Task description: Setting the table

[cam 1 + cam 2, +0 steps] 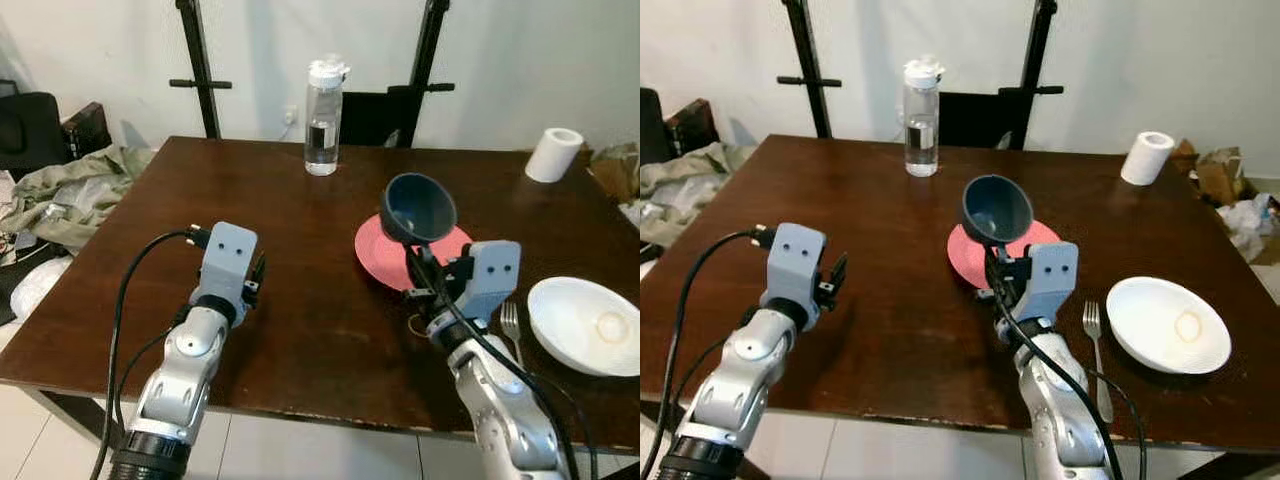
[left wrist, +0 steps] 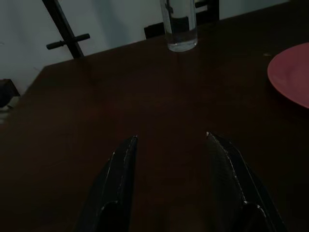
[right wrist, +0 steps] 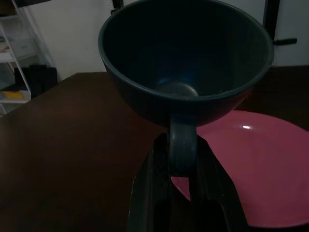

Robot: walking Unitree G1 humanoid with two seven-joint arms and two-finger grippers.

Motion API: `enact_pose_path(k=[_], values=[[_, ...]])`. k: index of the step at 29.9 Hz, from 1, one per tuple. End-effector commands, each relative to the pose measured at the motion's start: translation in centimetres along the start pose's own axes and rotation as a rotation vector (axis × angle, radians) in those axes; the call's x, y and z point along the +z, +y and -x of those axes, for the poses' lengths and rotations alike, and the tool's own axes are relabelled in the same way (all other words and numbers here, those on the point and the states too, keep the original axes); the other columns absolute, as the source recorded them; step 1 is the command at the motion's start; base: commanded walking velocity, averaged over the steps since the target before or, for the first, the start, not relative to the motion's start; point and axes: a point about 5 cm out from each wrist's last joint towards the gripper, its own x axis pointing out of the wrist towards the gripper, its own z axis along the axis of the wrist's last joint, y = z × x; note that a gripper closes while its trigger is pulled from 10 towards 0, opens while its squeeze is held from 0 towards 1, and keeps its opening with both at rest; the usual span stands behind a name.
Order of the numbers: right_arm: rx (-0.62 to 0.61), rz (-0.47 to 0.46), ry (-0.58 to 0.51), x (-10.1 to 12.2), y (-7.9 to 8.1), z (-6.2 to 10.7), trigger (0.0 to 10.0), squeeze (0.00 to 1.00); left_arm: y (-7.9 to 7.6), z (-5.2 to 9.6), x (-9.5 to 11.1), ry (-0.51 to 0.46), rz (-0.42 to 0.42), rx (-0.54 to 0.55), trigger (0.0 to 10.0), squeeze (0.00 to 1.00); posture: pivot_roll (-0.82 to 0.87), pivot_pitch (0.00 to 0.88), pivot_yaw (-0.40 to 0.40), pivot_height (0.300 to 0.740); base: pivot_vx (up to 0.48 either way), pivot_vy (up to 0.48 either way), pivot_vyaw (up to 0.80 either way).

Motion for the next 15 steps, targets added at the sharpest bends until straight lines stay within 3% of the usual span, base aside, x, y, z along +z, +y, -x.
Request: enact_pose_path(k=[1,9,12,15], values=[[0.006,0.007,0.007,-0.3,0.2,0.2,10.0,0.0,-0.2,0.2,-0.7,0.037,0.024,-0.019,10.0,0.0,0.08,0.084,0.091,0.74,0.0,0.0,0.0],[0.047,0.044,0.039,-0.7,0.5,0.4,10.0,0.0,-0.3,0.3,-0.9,0.062,0.076,-0.047,10.0,0.0,0.08,0.085,0.089,0.74,0.0,0.0,0.0],[0.142,0.159,0.137,-2.0,1.1,0.8,10.0,0.0,0.5,0.5,-0.6,0.053,0.1,-0.133,10.0,0.0,0.08,0.086,0.088,0.74,0.0,0.0,0.0],[0.144,0.17,0.161,-2.4,1.1,0.9,10.0,0.0,0.9,0.8,-0.5,0.035,0.07,-0.204,10.0,0.0,0.08,0.09,0.088,0.74,0.0,0.0,0.0]])
